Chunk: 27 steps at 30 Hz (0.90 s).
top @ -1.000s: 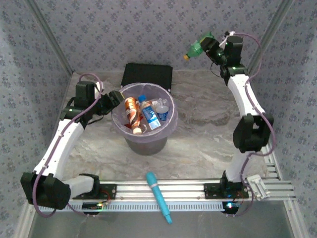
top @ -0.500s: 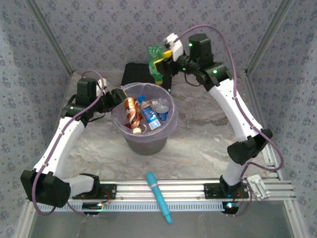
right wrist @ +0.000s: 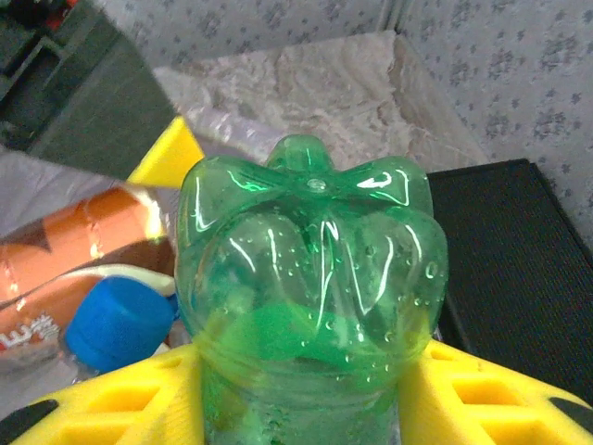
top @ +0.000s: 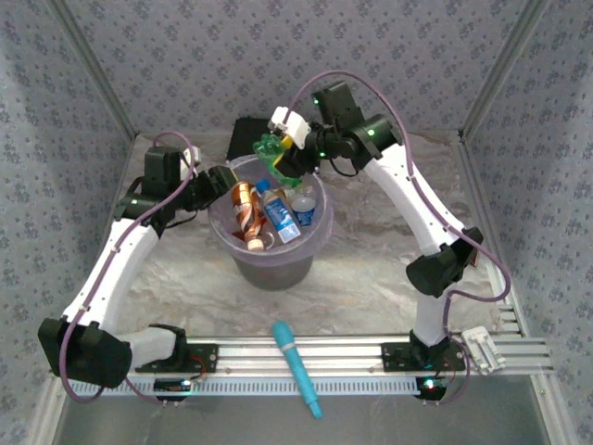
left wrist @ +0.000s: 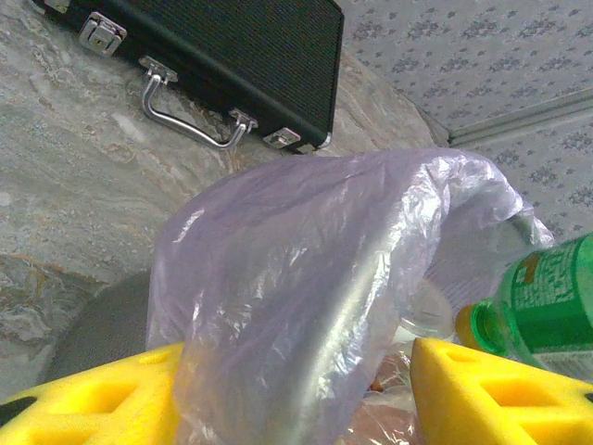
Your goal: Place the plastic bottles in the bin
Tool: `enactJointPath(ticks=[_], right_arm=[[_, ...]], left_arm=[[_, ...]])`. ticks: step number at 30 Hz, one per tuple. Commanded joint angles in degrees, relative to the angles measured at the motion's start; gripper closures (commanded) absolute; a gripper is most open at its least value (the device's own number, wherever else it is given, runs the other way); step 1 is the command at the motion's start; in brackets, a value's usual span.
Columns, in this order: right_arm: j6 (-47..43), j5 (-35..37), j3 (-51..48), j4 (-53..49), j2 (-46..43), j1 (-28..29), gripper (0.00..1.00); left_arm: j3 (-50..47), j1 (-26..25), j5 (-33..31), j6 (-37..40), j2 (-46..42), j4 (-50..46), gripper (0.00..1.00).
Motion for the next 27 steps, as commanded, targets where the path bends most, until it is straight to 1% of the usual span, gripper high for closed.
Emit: enactJointPath(ticks=[1,4,7,9,12,15,17,19,22,26,27], right_arm=[[-4.47,0.25,4.6,-8.47,2.99,1.76,0.42],[-4.28,0.3,5.88,-8.84,3.12,2.57,0.33],[-2.32,-1.25,5.06,-5.74,1.01,2.52,0.25],[-0.37,-1.05,3.1,-2.21,-0.96,1.98,0.22],[2.69,-0.67,0.81,2.9,-2.94,0.6,0.21],[8.03,-0.73,1.2,6.14,-2.36,-1.0,0.27],[10.53,-2.02,3.38,5.91,-0.39,-1.62,0.34],[11.28,-2.79,6.08,4.1,1.94,-1.54,0.39],[12.54,-2.68,8.36,3.37,4.79,-1.59,0.43],[13.98,-5.96,10.9,3.06,8.4,-1.58,0.51],[14.18,-6.59,11.35,2.78,9.11,-1.39,0.54]], left_arm=[[1.56,-0.21,-0.35,0.88,-1.5,-0.77,0.39],[1.73,-0.21,-0.55,0.89,-1.69,-0.93,0.39],[1.9,-0.21,-0.64,0.99,-1.72,-1.06,0.39],[2.03,-0.21,-0.73,1.03,-1.87,-1.15,0.39],[2.04,-0.21,-0.81,1.25,-1.97,-1.34,0.39],[2.17,-0.23,-0.89,1.34,-2.14,-1.47,0.39],[2.24,-0.21,-0.99,1.34,-2.07,-1.47,0.39],[2.34,-0.25,-0.88,1.31,-1.94,-1.5,0.39],[2.26,-0.21,-0.85,1.21,-1.89,-1.55,0.39],[2.02,-0.21,-0.81,0.98,-1.92,-1.36,0.39],[2.01,-0.21,-0.81,0.99,-1.9,-1.25,0.39]])
